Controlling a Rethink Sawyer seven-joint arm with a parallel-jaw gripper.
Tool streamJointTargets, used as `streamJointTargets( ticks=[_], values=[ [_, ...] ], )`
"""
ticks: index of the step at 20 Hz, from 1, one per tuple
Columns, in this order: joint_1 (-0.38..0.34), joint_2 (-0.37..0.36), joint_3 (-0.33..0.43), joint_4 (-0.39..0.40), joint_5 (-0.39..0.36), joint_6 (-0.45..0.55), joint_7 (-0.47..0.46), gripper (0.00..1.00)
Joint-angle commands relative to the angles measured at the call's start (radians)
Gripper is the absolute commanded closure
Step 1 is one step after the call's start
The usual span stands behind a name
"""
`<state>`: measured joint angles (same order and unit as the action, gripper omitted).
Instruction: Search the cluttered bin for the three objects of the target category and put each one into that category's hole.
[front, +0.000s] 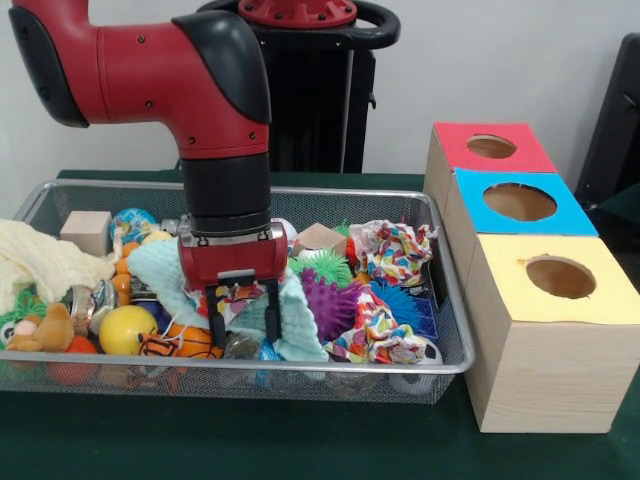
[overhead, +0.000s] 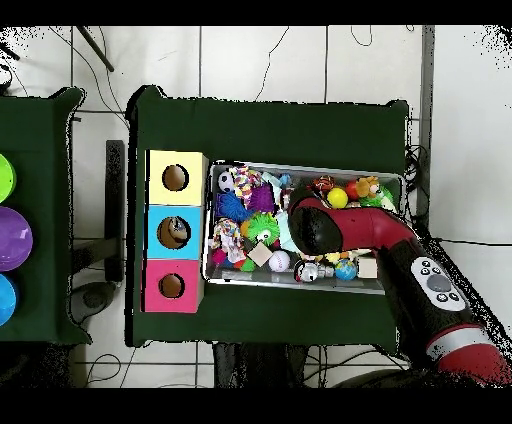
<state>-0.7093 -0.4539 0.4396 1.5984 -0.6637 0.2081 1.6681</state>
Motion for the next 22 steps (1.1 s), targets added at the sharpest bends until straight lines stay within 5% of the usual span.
streamJointTargets(
  ticks=[1, 9, 15, 16, 22],
  values=[
    [0.019, 0.057, 0.009, -0.017, -0.043, -0.073, 0.054, 0.00],
    [-0.017, 0.142, 0.033, -0.054, -0.064, -0.106, 0.022, 0.00],
    [-0.003, 0.139, 0.025, -0.062, -0.064, -0.115, 0.019, 0.00],
    [0.009, 0.136, 0.007, -0.064, -0.064, -0.145, 0.039, 1.00],
    [0.012, 0.128, 0.019, -0.065, -0.048, -0.101, 0.025, 1.00]
  ],
)
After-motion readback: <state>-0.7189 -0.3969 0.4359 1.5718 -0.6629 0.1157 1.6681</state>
